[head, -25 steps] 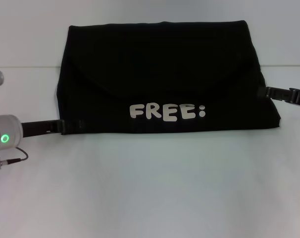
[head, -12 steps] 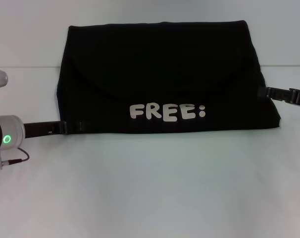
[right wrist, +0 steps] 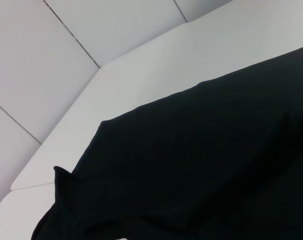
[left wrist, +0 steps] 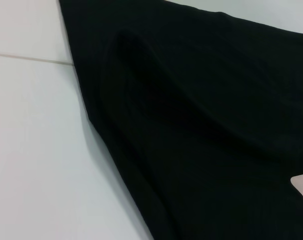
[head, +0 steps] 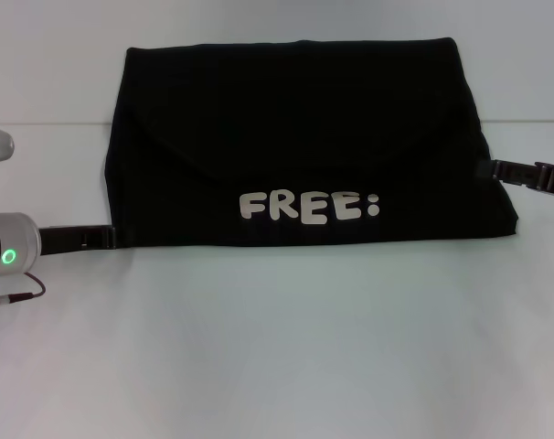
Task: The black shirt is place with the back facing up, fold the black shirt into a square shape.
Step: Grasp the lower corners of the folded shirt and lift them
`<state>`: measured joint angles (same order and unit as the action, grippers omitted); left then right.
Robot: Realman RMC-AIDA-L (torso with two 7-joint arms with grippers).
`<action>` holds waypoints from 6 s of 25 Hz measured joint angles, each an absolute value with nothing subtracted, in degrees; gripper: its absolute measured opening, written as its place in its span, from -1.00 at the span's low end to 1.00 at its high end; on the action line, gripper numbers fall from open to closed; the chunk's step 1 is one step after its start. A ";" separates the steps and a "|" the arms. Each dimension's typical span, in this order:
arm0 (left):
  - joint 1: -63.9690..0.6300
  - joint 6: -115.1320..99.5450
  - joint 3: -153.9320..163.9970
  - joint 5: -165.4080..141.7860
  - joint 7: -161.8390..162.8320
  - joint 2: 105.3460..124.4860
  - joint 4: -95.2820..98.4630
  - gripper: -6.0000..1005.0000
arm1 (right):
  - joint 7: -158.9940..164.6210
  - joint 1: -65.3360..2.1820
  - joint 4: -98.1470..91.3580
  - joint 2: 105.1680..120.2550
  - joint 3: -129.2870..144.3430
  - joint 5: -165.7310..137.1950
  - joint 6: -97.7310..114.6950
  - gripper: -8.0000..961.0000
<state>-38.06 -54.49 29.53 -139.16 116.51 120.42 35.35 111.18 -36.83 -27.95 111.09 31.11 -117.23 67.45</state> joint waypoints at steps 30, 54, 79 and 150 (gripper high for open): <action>-38.07 -61.49 29.53 -141.24 116.37 119.43 39.27 -0.99 | 117.99 -40.76 -27.40 111.59 31.74 -134.35 57.49 0.59; -38.67 -60.82 30.05 -141.24 116.28 119.39 39.23 -0.97 | 120.26 -40.56 -26.72 112.46 31.48 -136.29 56.52 0.09; -38.33 -61.43 30.06 -141.24 116.24 119.30 39.25 -0.94 | 120.08 -39.27 -28.39 113.24 31.16 -135.52 53.60 -0.87; -27.52 -100.98 21.73 -141.44 114.45 117.92 53.02 -0.87 | 105.35 -22.51 -34.06 111.16 28.83 -131.42 85.41 -0.90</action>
<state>-27.52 -100.98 21.73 -141.44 114.45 117.92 53.02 105.35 -22.51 -34.06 111.16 28.83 -131.42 85.41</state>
